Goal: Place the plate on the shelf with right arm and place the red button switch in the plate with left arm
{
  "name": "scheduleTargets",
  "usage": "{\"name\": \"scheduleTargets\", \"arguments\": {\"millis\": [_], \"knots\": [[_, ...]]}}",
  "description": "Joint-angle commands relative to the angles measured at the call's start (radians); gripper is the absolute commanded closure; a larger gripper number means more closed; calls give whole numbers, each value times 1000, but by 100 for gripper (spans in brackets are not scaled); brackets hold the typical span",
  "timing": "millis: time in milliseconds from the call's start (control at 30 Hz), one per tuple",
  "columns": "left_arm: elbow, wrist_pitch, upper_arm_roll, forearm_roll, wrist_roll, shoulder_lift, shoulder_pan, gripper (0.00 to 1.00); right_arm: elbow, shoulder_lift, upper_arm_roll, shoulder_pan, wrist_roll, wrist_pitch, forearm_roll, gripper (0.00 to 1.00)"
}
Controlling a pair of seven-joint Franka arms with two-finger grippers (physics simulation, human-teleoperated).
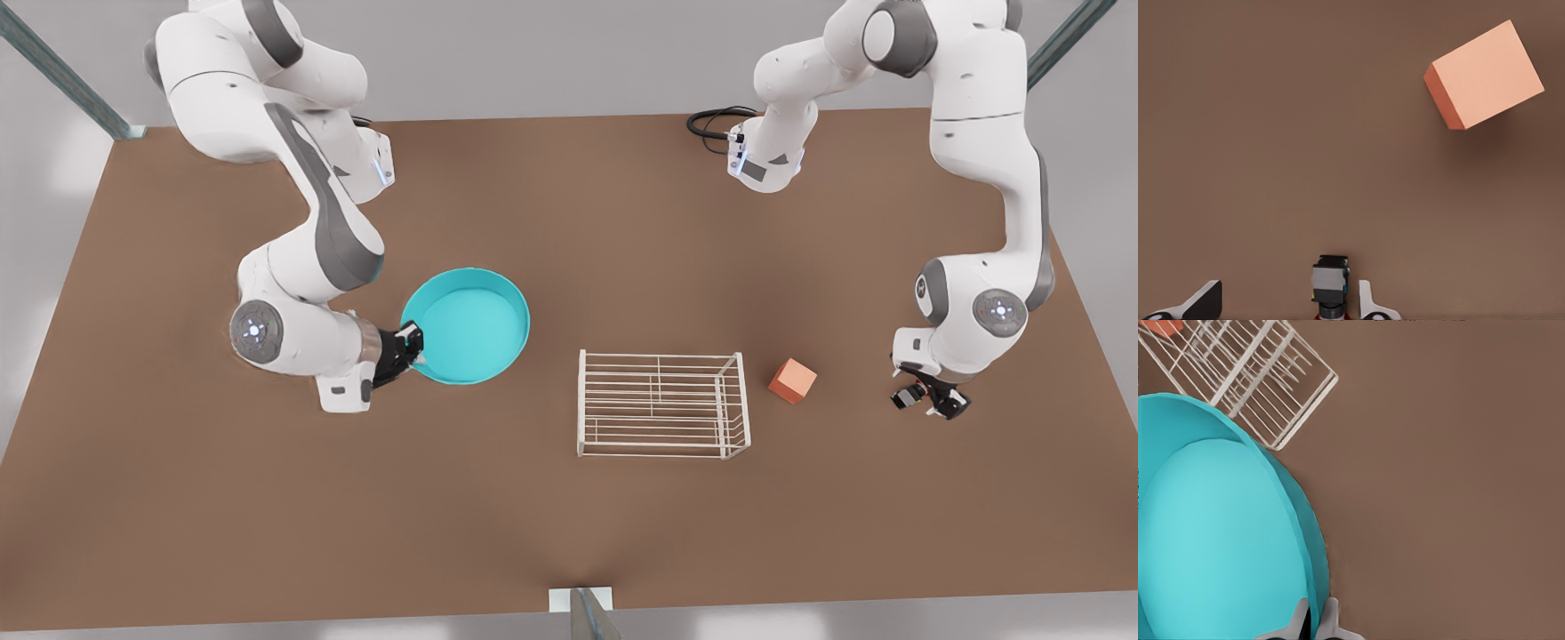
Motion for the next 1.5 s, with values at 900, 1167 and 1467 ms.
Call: {"name": "scheduleTargets", "arguments": {"millis": [900,1167,1467], "knots": [[-27,331,8,50,126,226,160,0,246,349,-61,451,1627,663,-141,0],[-29,329,5,47,117,223,155,0,199,-114,-70,-11,721,-334,-138,0],[-50,328,4,45,71,227,154,0,-150,-354,-70,-292,522,-234,-247,0]]}}
